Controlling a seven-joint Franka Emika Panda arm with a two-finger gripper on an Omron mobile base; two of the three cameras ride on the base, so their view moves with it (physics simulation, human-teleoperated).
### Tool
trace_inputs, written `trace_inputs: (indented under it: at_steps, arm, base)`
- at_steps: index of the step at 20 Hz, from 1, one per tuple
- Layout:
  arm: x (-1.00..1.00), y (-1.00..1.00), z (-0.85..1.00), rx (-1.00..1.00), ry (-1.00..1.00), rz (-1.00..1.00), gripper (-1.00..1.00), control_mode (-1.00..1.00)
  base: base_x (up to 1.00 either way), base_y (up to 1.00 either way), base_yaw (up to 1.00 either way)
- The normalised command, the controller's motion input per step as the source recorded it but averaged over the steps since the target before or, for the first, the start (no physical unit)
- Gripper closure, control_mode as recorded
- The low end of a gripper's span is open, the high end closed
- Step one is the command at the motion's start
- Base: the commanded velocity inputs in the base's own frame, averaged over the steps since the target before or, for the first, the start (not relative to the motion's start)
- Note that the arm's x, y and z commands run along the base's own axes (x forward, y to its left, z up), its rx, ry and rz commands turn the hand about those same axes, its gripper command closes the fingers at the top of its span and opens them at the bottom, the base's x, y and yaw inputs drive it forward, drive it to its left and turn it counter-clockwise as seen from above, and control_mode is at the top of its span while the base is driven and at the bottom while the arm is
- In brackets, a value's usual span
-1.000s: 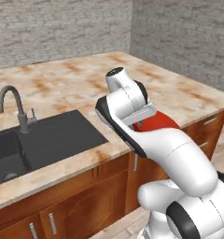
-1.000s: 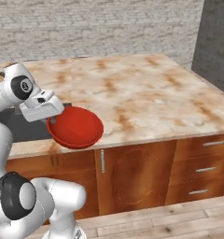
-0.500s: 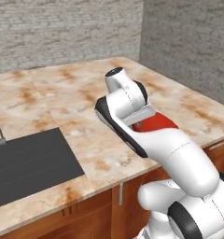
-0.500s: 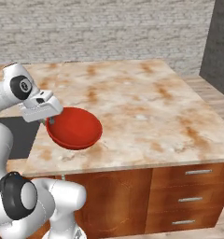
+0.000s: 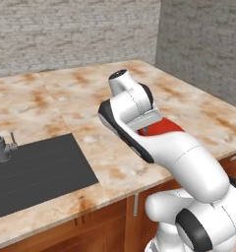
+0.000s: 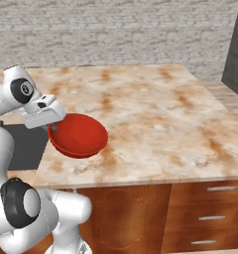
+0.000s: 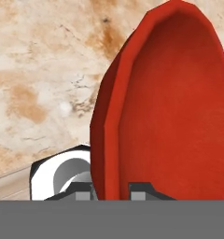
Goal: Pick the cup and bowl from the counter and place them on the counter next to the sink.
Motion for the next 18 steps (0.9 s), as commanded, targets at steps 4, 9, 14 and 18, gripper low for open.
trace_inputs:
  at_steps: [4, 9, 14, 18]
  arm:
    - [0.0, 0.0, 0.0, 0.0, 0.0, 0.0, 1.0, 1.0]
    - [0.0, 0.0, 0.0, 0.0, 0.0, 0.0, 1.0, 1.0]
    - [0.0, 0.0, 0.0, 0.0, 0.0, 0.0, 1.0, -1.0]
    - [0.03, 0.26, -0.01, 0.0, 0.0, 0.04, 1.0, -1.0]
  base:
    - [0.0, 0.01, 0.07]
    - [0.0, 0.0, 0.0]
    - [0.0, 0.0, 0.0]
    - [0.0, 0.0, 0.0]
